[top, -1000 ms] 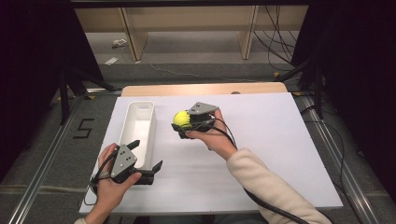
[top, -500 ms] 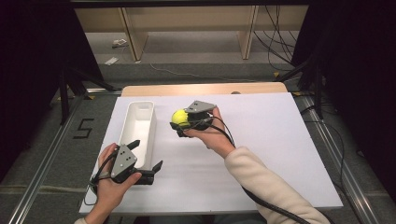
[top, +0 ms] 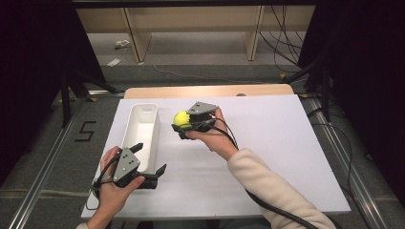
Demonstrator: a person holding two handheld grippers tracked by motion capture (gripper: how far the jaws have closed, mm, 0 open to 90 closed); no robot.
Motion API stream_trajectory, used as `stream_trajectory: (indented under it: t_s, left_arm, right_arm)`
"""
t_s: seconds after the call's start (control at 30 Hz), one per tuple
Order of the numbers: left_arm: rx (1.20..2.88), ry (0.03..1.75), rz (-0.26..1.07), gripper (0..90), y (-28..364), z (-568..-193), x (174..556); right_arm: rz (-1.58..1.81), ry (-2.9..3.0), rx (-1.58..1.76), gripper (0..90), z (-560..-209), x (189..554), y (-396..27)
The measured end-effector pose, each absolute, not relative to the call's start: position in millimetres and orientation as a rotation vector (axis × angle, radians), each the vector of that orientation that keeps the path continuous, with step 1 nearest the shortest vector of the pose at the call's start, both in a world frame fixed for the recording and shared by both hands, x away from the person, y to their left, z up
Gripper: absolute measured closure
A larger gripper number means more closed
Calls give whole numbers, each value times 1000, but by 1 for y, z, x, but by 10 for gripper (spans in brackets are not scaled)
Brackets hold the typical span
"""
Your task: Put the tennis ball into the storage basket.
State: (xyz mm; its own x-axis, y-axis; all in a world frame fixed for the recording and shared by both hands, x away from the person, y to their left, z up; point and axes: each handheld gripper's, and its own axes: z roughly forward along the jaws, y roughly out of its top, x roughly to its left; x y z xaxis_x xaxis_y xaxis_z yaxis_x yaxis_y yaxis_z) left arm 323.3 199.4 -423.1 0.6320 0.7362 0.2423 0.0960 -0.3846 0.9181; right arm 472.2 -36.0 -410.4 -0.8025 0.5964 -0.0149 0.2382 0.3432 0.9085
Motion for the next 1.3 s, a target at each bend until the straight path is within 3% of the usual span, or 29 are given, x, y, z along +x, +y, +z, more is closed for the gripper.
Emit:
stream_trajectory:
  t_s: [1.3]
  left_arm:
    - [1802, 757, 730, 0, 193, -426, 317]
  right_arm:
    - [1449, 2272, 709, 262, -404, 476, -18]
